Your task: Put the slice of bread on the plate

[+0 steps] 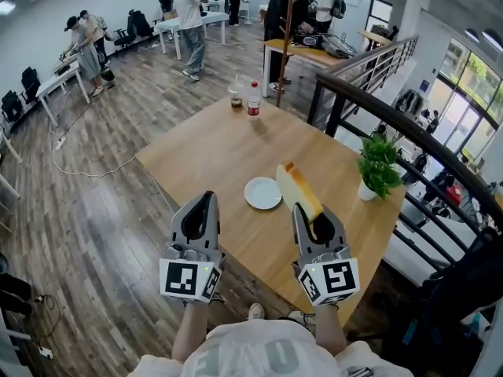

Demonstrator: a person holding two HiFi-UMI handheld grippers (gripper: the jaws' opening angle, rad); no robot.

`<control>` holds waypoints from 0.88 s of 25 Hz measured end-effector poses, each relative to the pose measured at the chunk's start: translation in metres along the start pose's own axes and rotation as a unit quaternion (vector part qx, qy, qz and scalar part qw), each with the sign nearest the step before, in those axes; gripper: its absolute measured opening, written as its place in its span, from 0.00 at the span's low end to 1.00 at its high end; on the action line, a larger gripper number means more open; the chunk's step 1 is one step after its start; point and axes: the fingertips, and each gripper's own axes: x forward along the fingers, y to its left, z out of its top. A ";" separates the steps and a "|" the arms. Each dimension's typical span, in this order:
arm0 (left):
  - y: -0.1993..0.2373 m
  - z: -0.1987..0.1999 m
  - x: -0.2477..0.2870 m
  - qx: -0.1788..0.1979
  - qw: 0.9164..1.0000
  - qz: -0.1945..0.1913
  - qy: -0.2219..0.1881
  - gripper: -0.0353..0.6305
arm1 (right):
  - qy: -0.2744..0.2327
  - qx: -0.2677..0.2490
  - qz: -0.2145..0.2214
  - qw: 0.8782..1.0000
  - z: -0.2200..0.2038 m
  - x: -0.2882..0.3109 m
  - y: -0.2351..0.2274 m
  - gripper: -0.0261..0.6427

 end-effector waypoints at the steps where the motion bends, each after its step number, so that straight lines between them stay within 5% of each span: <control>1: 0.001 -0.004 0.006 -0.002 1.000 0.001 0.004 0.07 | 0.003 0.004 -0.001 1.000 -0.003 0.005 -0.005 0.17; 22: -0.003 -0.035 0.067 -0.009 0.998 -0.041 0.039 0.07 | 0.023 0.039 -0.024 0.999 -0.030 0.042 -0.037 0.17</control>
